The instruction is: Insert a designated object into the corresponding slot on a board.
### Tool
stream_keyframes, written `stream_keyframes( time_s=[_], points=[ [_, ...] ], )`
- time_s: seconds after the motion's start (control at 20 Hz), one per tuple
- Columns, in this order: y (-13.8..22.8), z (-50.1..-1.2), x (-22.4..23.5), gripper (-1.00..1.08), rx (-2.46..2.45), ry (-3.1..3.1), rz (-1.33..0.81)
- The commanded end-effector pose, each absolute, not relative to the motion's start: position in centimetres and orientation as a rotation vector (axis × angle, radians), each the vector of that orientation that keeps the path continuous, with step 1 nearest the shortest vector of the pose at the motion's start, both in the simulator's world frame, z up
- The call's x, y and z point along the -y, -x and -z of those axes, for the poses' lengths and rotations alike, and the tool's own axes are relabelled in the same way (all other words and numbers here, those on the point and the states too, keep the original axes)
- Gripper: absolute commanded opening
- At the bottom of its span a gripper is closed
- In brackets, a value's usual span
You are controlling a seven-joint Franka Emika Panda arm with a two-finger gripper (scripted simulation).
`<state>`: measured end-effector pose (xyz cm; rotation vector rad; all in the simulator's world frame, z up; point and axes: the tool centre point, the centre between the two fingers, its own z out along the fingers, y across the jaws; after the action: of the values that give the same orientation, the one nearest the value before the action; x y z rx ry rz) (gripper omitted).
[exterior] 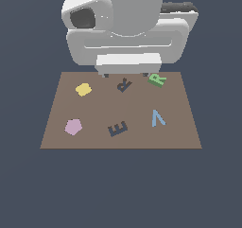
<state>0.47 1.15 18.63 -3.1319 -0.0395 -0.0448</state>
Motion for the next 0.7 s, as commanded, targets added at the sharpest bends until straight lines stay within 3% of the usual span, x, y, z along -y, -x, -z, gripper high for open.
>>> stream_keyframes(
  time_s=[0.0, 0.65],
  points=[
    [-0.5, -18.6, -1.2, 1.00, 0.040, 3.132, 0.045],
    [0.3, -16.2, -4.2, 1.00, 0.318, 3.117, 0.038]
  ],
)
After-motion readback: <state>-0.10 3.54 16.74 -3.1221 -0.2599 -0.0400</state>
